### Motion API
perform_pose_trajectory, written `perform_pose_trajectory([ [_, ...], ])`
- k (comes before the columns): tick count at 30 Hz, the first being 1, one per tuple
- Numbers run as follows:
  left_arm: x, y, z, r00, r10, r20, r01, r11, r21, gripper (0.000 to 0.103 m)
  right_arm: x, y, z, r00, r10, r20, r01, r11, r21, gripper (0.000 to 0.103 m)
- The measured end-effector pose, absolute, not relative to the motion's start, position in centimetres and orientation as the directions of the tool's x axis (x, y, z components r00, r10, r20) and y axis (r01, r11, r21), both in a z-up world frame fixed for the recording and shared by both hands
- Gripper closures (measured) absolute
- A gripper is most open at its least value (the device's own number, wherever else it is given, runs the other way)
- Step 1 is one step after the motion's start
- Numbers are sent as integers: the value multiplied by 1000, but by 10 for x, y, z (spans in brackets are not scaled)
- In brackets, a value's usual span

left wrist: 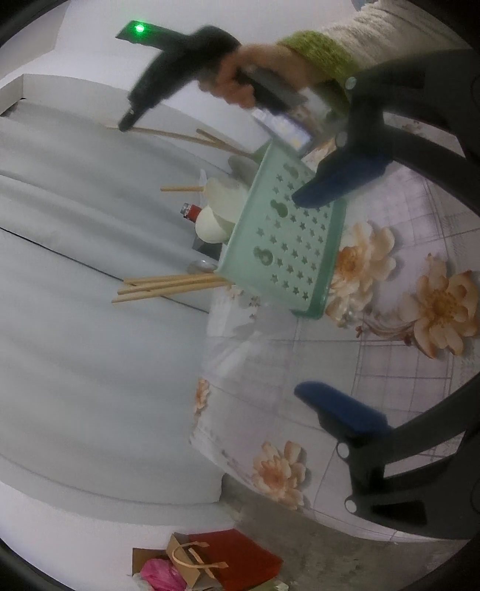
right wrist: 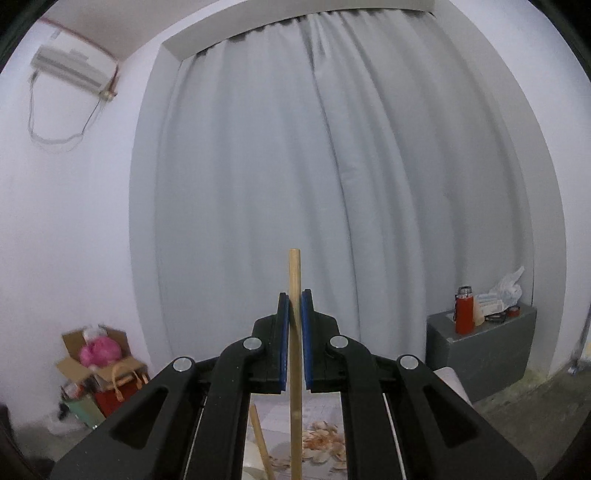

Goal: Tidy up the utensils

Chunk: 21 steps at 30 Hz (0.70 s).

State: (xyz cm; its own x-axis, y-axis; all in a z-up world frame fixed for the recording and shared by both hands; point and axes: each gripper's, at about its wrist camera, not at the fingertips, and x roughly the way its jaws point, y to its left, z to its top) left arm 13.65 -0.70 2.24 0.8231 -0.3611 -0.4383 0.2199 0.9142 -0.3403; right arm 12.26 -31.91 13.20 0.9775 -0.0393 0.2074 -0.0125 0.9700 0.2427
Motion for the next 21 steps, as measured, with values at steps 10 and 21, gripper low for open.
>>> perform_pose_trajectory([
  [10, 167, -9, 15, 812, -401, -423, 292, 908, -300, 11, 99, -301, 87, 994, 19, 106, -38, 982, 187, 94],
  [21, 238, -35, -1, 641, -586, -496, 507, 808, -299, 11, 63, -331, 41, 973, 220, -65, -188, 927, 325, 33],
])
